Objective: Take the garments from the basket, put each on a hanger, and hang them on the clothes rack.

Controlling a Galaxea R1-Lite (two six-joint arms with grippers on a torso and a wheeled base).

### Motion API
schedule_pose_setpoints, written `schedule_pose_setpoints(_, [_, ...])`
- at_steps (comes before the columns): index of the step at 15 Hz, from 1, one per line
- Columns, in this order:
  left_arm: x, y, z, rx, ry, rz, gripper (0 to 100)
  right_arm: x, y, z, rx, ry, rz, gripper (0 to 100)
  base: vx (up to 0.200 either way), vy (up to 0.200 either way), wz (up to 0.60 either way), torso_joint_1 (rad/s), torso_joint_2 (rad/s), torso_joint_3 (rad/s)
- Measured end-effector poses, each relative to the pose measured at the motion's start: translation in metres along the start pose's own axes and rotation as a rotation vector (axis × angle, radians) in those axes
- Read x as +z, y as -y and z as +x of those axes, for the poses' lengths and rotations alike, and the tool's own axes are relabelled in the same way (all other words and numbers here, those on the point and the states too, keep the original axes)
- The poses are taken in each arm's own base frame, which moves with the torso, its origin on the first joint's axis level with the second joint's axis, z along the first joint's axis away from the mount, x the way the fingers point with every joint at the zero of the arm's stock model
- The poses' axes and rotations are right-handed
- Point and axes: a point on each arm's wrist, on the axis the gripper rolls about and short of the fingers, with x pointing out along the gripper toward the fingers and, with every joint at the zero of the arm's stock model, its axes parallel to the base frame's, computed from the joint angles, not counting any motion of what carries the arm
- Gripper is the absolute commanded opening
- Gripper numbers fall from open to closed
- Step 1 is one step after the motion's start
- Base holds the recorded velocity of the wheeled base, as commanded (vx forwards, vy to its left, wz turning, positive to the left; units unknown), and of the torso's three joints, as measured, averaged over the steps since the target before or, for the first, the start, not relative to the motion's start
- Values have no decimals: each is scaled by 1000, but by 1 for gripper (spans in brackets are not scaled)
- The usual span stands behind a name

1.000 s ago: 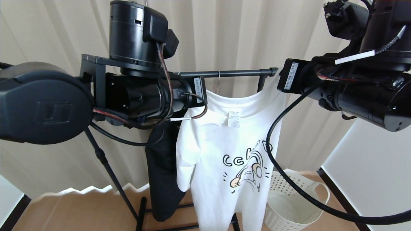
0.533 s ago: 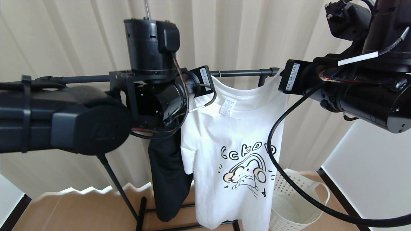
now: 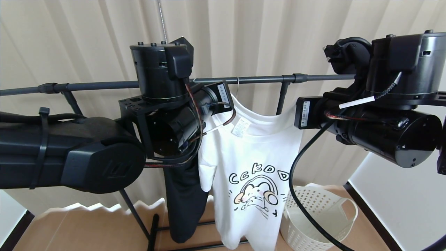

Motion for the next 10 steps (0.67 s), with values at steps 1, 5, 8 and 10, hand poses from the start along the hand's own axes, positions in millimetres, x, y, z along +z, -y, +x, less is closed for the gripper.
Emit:
schedule_pose_setpoints(1, [1, 2, -2, -7, 1, 1, 0, -1, 0, 0, -2, -4, -5, 0, 0, 0, 0, 0, 0, 0])
schedule_pose_setpoints(5, [6, 7, -5, -14, 16, 3, 0, -10, 5, 3, -14, -35, -75, 100, 0, 0, 0, 0, 0, 0])
schedule_pose_setpoints(8, [7, 8, -4, -14, 23, 22, 0, -39, 15, 4, 77, -134, -247, 100, 0, 0, 0, 0, 0, 0])
schedule_pose_setpoints(10, [8, 8, -4, -15, 23, 23, 0, -53, 19, 1, 139, -181, -303, 100, 0, 0, 0, 0, 0, 0])
